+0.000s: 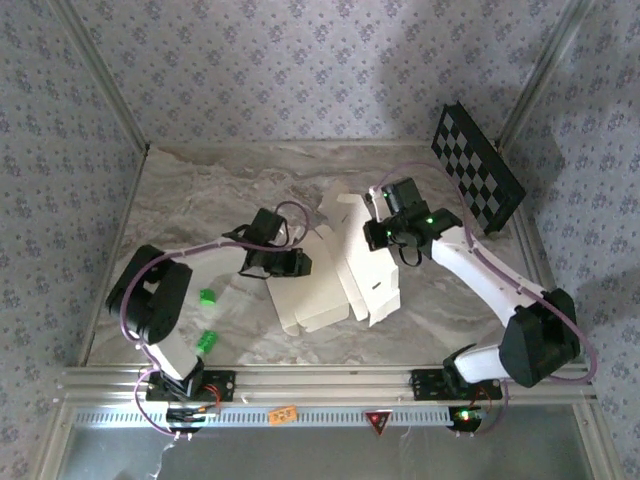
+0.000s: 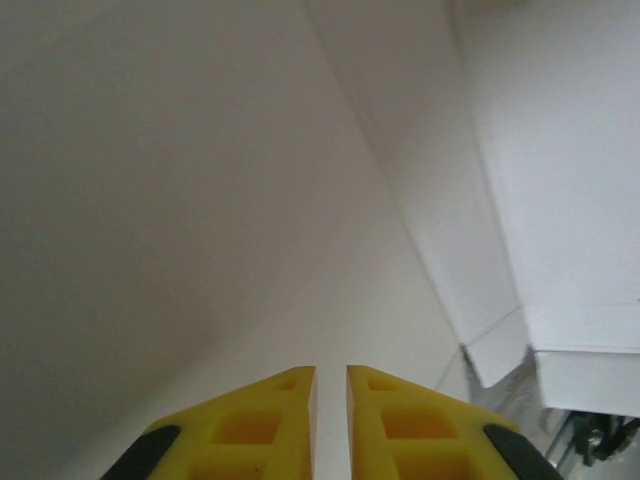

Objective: Fold the paper box

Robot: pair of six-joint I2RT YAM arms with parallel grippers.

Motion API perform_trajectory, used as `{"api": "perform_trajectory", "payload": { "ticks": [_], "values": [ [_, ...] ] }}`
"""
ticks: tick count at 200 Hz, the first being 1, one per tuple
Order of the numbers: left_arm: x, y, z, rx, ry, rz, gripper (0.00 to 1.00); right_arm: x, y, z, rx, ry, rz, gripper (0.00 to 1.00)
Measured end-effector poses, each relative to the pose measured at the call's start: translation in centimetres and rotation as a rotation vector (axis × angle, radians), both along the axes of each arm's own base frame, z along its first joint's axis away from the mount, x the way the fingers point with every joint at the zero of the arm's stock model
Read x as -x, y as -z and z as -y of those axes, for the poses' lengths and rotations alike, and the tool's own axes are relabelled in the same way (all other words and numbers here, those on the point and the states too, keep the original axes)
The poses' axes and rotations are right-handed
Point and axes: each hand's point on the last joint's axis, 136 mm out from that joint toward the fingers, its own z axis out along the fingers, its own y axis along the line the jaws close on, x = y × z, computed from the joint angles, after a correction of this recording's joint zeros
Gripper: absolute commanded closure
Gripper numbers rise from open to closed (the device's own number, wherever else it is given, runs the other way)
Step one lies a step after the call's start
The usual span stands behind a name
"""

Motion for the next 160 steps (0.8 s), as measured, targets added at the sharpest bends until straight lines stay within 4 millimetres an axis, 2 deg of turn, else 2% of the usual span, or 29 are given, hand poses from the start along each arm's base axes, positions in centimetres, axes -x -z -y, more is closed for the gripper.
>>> {"api": "perform_trajectory", "payload": {
  "ticks": [25,45,75,113,160],
  "values": [
    [0.6,1.9,0.2,-0.026,0.011,-0.040,0.87,-0.1,0.4,-0.5,0.049,-0.018,-0.003,1.00],
    [0.7,2.7,0.4,-0.031,0.011,-0.053,0.88,0.0,0.8,-0.8,0.078,-0.030,-0.016,1.00],
    [0.6,2.9,0.4,-0.031,0.010,-0.054,0.88,-0.1,1.2,-1.6,0.092,-0.048,-0.028,1.00],
    [0.6,3.1,0.5,-0.024,0.011,-0.044,0.89,-0.1,2.6,-3.1,0.110,-0.083,-0.059,1.00],
    [0.5,3.1,0.5,-0.015,0.003,-0.037,0.90,-0.6,2.5,-4.1,0.111,-0.099,-0.058,1.00]
  ]
}}
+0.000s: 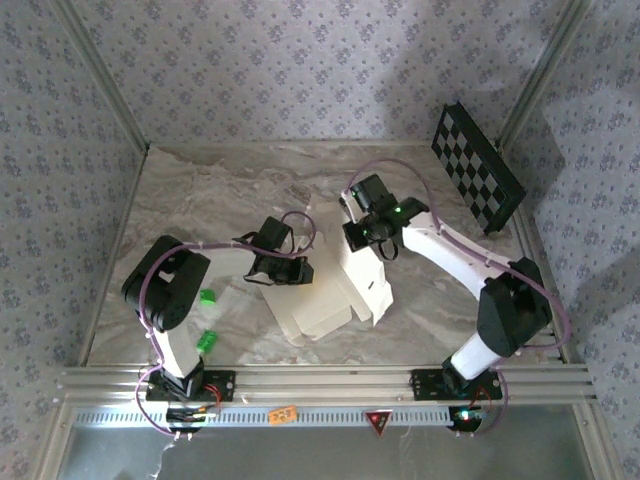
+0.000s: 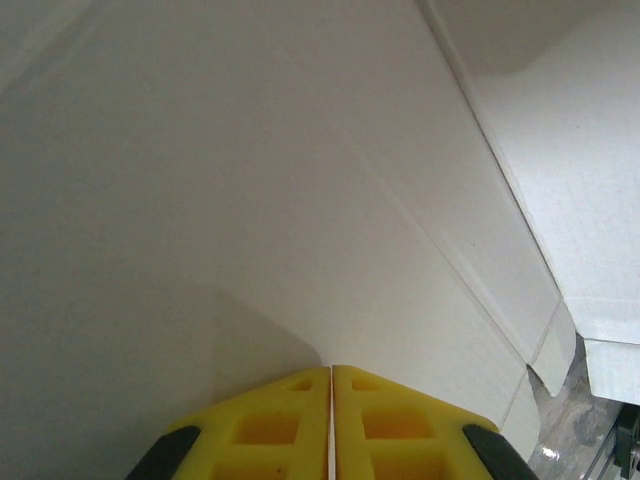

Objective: Fold the paper box

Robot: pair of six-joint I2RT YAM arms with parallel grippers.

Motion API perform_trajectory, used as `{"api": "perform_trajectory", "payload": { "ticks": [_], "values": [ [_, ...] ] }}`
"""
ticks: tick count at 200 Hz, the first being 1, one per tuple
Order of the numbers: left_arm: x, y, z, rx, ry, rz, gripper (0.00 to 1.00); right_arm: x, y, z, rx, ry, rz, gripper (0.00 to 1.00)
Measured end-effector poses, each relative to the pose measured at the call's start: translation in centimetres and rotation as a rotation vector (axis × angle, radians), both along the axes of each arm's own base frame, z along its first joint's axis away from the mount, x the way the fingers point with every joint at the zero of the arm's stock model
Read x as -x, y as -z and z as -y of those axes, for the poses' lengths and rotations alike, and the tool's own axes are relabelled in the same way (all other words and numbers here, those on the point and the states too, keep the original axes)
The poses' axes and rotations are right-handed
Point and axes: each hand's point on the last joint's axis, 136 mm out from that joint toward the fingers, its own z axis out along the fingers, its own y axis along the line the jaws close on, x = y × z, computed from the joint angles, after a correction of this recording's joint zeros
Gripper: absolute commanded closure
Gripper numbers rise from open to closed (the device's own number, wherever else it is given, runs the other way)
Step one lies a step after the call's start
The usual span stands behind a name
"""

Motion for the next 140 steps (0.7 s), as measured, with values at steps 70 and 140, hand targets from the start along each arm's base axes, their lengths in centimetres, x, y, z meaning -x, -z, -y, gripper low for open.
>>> {"api": "perform_trajectory", "payload": {
  "ticks": [70,140],
  "values": [
    [-0.1,0.1,0.0,0.009,-0.014,0.004,0.91,1.2,-0.2,-2.9,-0.023,-0.076,-0.007,1.00],
    [-0.2,-0.4,-0.2,0.002,-0.025,0.016,0.87,1.4,-0.1,-3.9,-0.040,-0.103,-0.012,1.00]
  ]
}}
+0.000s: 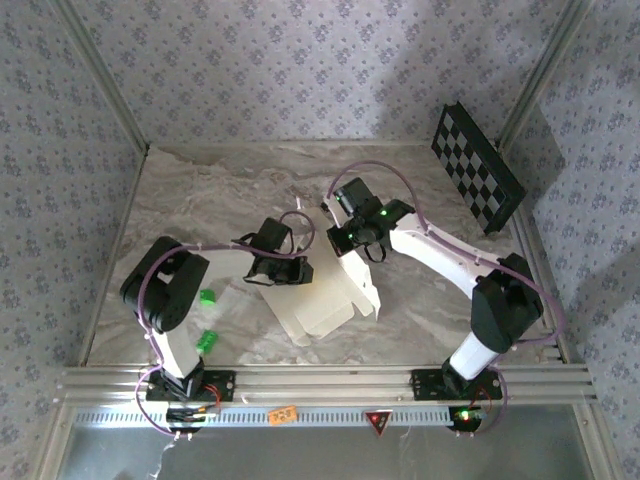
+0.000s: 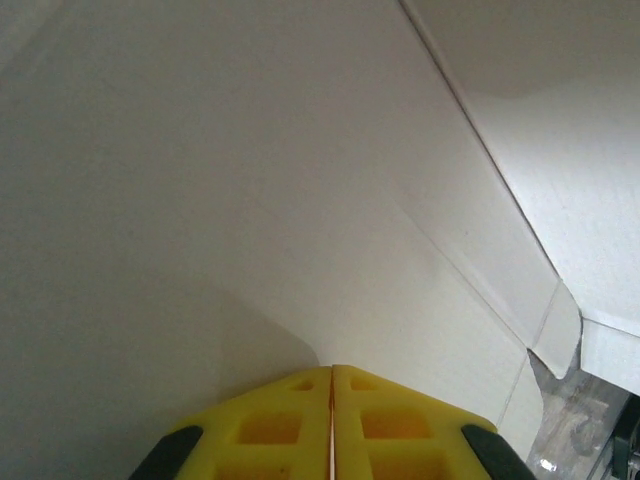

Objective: Fold the paper box

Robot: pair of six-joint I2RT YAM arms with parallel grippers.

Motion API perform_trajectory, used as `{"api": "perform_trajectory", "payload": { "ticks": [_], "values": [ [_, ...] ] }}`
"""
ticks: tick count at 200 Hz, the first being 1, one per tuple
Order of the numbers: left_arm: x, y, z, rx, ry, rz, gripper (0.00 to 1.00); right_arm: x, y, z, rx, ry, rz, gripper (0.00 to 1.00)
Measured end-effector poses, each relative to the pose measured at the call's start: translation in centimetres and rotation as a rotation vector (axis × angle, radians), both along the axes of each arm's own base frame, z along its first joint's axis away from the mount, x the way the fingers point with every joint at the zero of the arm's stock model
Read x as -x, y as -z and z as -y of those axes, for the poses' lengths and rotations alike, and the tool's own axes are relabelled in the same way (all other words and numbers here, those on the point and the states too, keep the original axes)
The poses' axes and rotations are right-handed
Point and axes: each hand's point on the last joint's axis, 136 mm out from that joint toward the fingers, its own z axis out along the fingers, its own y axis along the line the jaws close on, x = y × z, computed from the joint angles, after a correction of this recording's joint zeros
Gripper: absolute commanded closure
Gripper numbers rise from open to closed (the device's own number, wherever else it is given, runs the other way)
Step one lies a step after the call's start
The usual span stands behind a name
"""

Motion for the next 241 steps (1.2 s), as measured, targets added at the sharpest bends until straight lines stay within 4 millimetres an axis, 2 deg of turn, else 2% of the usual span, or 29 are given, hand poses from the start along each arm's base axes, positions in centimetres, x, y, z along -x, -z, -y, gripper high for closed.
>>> {"api": "perform_trajectory", "payload": {
  "ticks": [16,37,54,65,92,109,129,164,189,241],
  "values": [
    [-0.2,-1.0,-0.4,-0.013,-0.007,0.027,0.83,0.0,0.0,-0.1,-0.005,-0.003,-0.001,1.00],
    [-1.5,-3.8,-1.1,-0.019,-0.024,0.097,0.76,-0.2,-0.1,0.0,-0.008,-0.003,0.001,1.00],
    [-4.2,-6.7,-2.2,-0.016,-0.065,0.192,0.65,-0.4,-0.1,0.2,-0.014,-0.002,-0.002,1.00],
    [-6.0,-8.3,-3.3,-0.018,-0.106,0.237,0.61,-0.5,-0.1,0.3,-0.019,-0.003,-0.004,1.00],
    [-9.7,-10.3,-6.4,-0.047,-0.167,0.325,0.54,-0.7,-0.1,0.5,-0.031,-0.001,-0.010,1.00],
    [-11.6,-10.9,-7.3,-0.063,-0.156,0.378,0.50,-0.7,-0.1,0.5,-0.037,-0.002,-0.013,1.00],
    [-13.1,-11.1,-6.9,-0.056,-0.099,0.440,0.44,-0.7,-0.1,0.4,-0.040,-0.003,-0.015,1.00],
    [-14.4,-10.6,-5.1,0.033,0.027,0.494,0.38,-0.8,-0.1,0.5,-0.044,-0.004,-0.017,1.00],
    [-15.6,-10.5,-4.5,0.101,0.067,0.522,0.33,-0.8,-0.1,0.6,-0.045,-0.004,-0.017,1.00],
    [-16.7,-11.1,-3.5,0.217,0.143,0.551,0.32,-0.9,-0.1,0.7,-0.045,-0.001,-0.017,1.00]
  ]
}}
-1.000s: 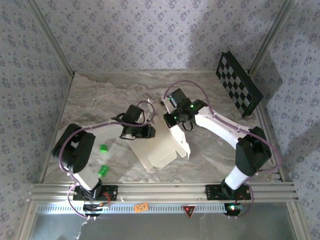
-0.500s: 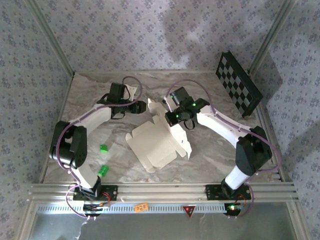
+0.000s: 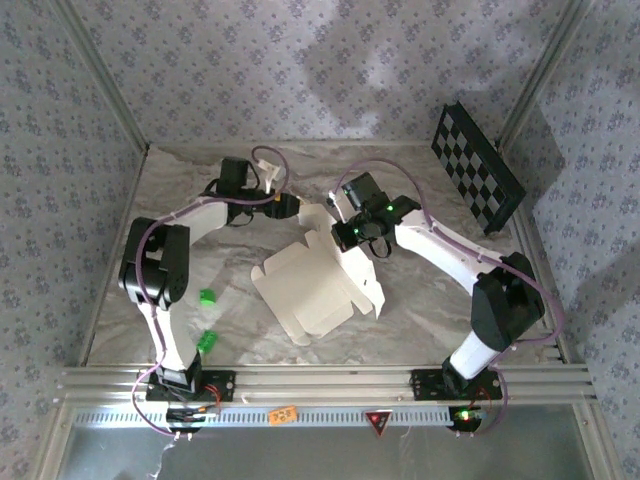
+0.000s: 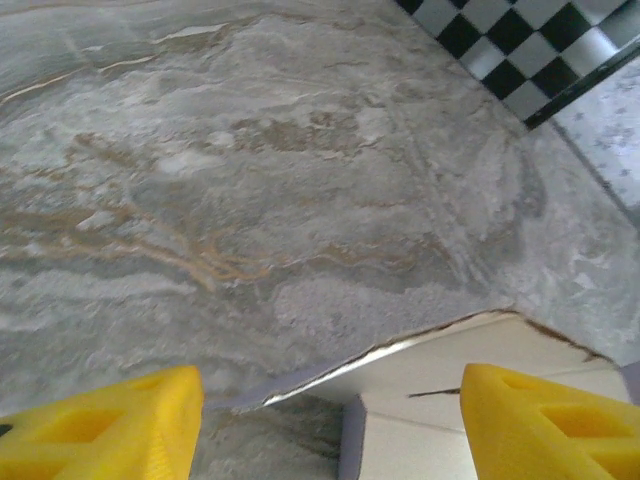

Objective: Fold the paper box

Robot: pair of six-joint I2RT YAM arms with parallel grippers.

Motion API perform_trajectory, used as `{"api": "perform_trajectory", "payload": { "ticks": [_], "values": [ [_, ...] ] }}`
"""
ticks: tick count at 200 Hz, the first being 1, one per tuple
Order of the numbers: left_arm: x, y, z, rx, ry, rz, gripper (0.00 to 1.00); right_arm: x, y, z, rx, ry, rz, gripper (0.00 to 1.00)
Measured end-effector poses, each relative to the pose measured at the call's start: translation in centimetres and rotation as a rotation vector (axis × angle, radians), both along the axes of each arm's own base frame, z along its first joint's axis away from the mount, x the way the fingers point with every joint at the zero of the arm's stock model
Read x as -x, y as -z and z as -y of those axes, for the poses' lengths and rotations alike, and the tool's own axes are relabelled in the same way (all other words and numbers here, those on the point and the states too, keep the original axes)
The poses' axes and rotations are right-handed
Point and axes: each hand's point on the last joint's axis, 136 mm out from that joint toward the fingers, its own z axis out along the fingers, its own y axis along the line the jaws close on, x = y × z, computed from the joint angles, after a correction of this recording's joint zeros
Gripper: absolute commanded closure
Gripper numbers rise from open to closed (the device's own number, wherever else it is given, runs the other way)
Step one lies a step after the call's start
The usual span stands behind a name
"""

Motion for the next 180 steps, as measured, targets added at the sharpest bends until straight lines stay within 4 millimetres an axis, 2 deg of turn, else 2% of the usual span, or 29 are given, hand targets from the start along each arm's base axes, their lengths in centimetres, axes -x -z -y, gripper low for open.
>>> {"api": "perform_trajectory", "payload": {
  "ticks": [19,39,91,127,146,180],
  "values": [
    [0.4,-0.4,0.5,0.027,0.050,0.011,0.33,0.0,0.0,0.0,-0.002,-0.001,-0.001,1.00],
    [1.0,-0.8,0.9,0.049,0.092,0.023,0.39,-0.1,0.0,0.1,-0.003,0.002,-0.002,1.00],
    [2.3,-0.2,0.7,0.048,0.128,0.021,0.65,-0.3,0.0,0.4,-0.003,0.011,-0.001,1.00],
    [3.1,-0.7,0.6,0.042,0.137,0.027,0.67,-0.3,-0.1,0.4,-0.003,0.011,-0.001,1.00],
    [3.3,-0.7,0.8,0.032,0.137,0.028,0.62,-0.3,-0.1,0.4,-0.003,0.012,0.000,1.00],
    [3.5,-0.6,1.3,0.019,0.144,0.028,0.61,-0.4,-0.1,0.5,-0.003,0.014,0.000,1.00]
  ]
}}
